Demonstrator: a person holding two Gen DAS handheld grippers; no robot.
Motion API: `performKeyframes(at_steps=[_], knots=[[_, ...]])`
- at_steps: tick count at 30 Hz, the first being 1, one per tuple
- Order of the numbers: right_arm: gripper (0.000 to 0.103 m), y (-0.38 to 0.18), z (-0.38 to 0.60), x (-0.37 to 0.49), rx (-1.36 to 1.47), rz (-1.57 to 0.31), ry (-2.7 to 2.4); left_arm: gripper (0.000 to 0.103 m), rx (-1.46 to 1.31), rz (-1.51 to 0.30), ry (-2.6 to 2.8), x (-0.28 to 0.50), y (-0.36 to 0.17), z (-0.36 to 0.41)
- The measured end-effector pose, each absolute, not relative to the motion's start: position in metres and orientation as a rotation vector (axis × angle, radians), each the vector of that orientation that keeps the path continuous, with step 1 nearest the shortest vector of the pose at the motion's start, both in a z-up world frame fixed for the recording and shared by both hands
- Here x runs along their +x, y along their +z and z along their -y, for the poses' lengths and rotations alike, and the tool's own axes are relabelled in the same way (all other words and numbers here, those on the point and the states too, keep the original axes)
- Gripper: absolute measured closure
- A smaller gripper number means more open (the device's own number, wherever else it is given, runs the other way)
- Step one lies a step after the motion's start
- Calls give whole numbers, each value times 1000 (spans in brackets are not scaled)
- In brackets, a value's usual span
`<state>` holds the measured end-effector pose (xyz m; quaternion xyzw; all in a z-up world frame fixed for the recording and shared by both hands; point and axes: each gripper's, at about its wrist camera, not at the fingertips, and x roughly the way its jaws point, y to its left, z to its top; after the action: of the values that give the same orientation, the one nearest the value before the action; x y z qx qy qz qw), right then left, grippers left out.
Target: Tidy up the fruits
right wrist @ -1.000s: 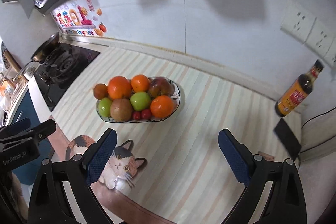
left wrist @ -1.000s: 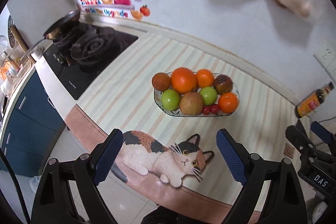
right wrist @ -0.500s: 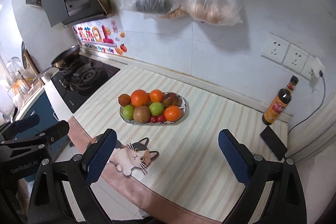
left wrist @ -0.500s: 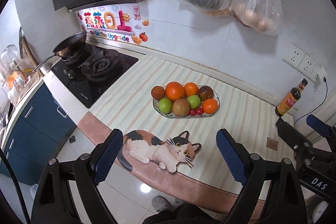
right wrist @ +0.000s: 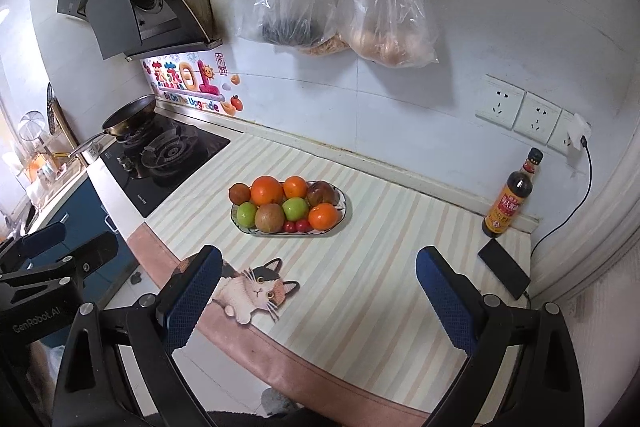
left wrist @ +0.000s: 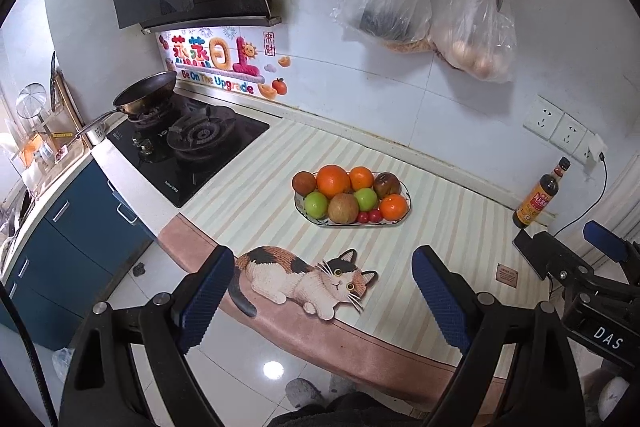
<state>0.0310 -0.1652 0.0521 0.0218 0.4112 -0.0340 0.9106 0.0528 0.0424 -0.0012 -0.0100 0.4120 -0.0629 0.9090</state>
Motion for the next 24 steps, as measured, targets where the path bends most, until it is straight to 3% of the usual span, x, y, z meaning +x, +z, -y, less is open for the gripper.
performKeyframes(at_steps=[10, 13, 24], knots=[[1, 46, 166, 37, 38, -842, -57, 12, -11, -843, -97, 63, -14, -40], [0, 37, 166, 48, 23, -826, -67, 0, -8, -850, -82, 76, -23, -38], [0, -1, 179, 105, 21, -842, -104, 0, 13, -873, -32, 117, -54, -32]])
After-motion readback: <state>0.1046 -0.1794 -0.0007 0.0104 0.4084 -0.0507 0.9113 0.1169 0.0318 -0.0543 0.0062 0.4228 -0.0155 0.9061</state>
